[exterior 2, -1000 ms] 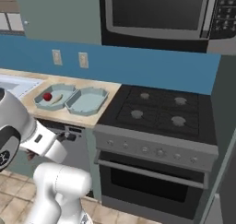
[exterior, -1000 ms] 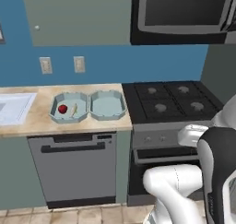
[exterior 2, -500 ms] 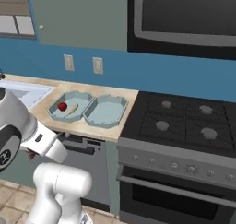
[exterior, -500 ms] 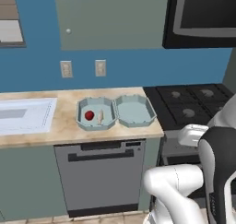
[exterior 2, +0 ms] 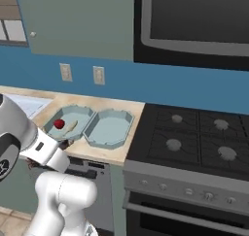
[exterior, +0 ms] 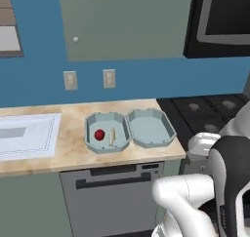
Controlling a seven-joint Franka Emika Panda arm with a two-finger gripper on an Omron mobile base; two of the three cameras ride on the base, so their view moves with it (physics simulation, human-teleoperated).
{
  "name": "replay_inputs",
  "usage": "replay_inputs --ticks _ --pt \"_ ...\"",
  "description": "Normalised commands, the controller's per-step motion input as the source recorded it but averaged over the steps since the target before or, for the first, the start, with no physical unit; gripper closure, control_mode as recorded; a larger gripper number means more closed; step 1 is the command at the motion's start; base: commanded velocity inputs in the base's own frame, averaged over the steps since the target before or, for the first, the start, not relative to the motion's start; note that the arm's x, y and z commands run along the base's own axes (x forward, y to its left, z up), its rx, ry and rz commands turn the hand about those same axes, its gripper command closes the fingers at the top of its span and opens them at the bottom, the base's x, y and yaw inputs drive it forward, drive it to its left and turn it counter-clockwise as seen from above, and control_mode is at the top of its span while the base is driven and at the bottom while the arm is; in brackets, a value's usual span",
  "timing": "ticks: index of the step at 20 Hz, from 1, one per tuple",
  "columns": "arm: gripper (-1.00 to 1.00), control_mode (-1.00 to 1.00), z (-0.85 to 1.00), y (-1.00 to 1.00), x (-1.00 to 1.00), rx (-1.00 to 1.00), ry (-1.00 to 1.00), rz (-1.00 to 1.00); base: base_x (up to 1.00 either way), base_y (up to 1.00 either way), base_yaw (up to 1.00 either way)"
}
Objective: Place one tomato and one fish in each tupperware on the nearby counter, to pack two identical lunches.
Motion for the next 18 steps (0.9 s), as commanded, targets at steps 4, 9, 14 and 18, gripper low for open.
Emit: replay_inputs --ticks 4,9,14,18 --pt "1.00 1.00 0.00 0.00 0.00 0.00 0.00 0.00 0.71 0.04 -0.08" --pt "1.00 1.00 0.00 0.00 0.00 0.00 0.00 0.00 0.78 0.22 -0.08" --pt "1.00 1.00 0.00 0.00 0.00 0.00 0.00 0.00 0.55 0.25 -0.06" --pt "1.00 -1.00 -0.17 0.19 0.20 -0.07 0.11 0.00 0.06 0.07 0.00"
